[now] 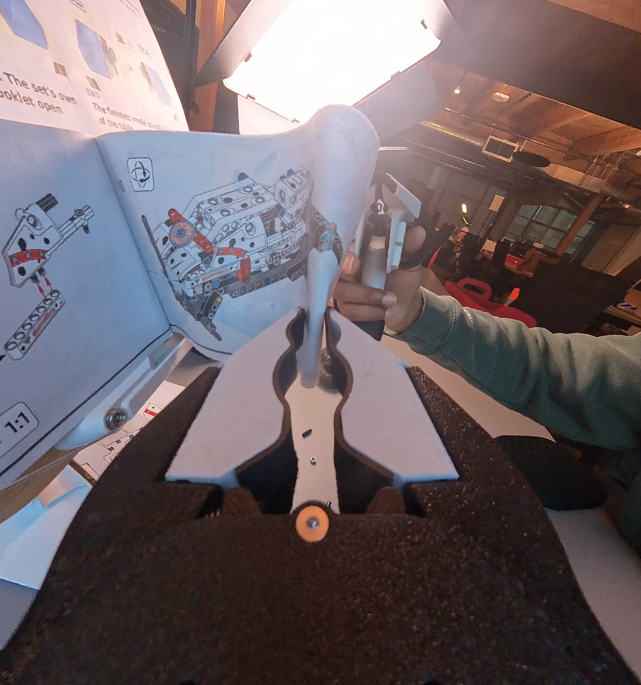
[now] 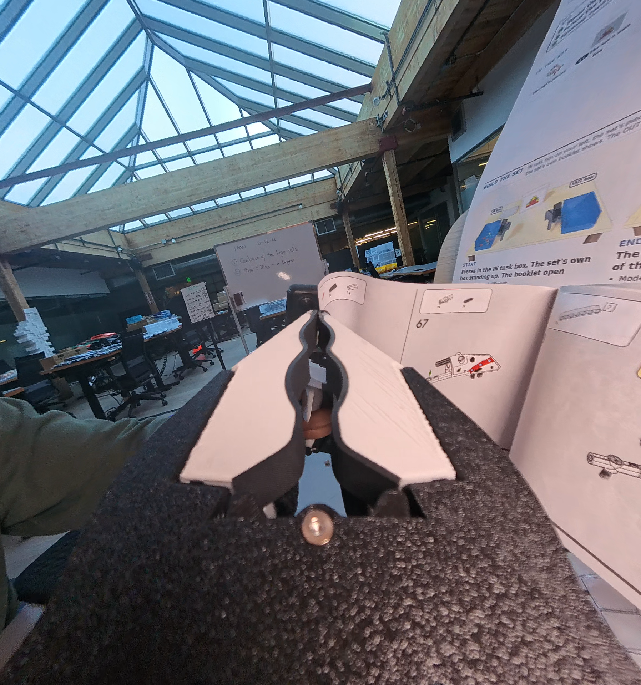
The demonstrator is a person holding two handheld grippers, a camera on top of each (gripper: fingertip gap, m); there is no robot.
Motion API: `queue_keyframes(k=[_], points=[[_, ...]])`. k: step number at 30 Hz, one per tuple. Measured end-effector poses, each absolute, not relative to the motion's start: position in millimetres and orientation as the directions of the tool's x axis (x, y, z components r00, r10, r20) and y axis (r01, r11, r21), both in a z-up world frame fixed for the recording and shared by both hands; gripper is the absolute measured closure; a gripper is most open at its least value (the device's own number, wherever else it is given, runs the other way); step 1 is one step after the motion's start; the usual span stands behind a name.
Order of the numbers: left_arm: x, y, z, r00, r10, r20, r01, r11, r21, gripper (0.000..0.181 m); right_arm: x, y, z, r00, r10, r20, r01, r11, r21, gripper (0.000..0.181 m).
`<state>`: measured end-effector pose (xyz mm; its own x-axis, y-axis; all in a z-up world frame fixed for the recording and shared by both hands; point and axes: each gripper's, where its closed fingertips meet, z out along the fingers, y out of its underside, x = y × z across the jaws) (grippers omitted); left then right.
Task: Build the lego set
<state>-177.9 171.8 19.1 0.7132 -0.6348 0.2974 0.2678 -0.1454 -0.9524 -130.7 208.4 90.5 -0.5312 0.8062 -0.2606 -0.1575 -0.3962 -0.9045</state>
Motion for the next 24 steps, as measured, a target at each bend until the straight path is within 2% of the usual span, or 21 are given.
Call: queue_keyframes(k=[4,8,13,14,17,19,20,22,23,24], points=[[-205,173,18,0.807,-0.515,0.287,0.262,-0.124,-0.957,0.169,-129,220,88,-0.484,0.83,-0.278,-0.151,-0.392,-0.907,0.181],[-193,165,32,0.778,-0.565,0.274,0.267,-0.099,-0.959,0.168,-150,220,56,-0.358,0.908,-0.216,-0.053,-0.251,-0.967,0.18],[-166,163,38,0.674,-0.669,0.313,0.307,-0.132,-0.943,0.157,-188,209,31,-0.246,0.962,-0.121,0.021,-0.12,-0.993,0.13],[-167,164,39,0.671,-0.667,0.324,0.322,-0.132,-0.938,0.149,-196,213,28,-0.197,0.976,-0.096,0.034,-0.091,-0.995,0.123],[-171,159,41,0.638,-0.688,0.346,0.361,-0.129,-0.923,0.149,-210,221,22,-0.143,0.984,-0.106,0.075,-0.096,-0.993,0.101],[-176,158,40,0.636,-0.685,0.356,0.375,-0.13,-0.918,0.15,-216,219,18,-0.163,0.976,-0.146,0.109,-0.129,-0.986,0.101],[-177,159,37,0.636,-0.682,0.361,0.373,-0.138,-0.917,0.15,-219,216,15,-0.178,0.973,-0.15,0.127,-0.128,-0.984,0.108],[-177,160,33,0.631,-0.682,0.37,0.369,-0.156,-0.916,0.15,-220,201,11,-0.275,0.945,-0.178,0.151,-0.141,-0.978,0.14],[-178,161,32,0.631,-0.682,0.371,0.369,-0.156,-0.916,0.151,-220,196,12,-0.306,0.931,-0.2,0.147,-0.161,-0.976,0.152],[-180,161,32,0.636,-0.677,0.37,0.373,-0.151,-0.915,0.155,-220,193,14,-0.327,0.921,-0.214,0.134,-0.179,-0.975,0.156]])
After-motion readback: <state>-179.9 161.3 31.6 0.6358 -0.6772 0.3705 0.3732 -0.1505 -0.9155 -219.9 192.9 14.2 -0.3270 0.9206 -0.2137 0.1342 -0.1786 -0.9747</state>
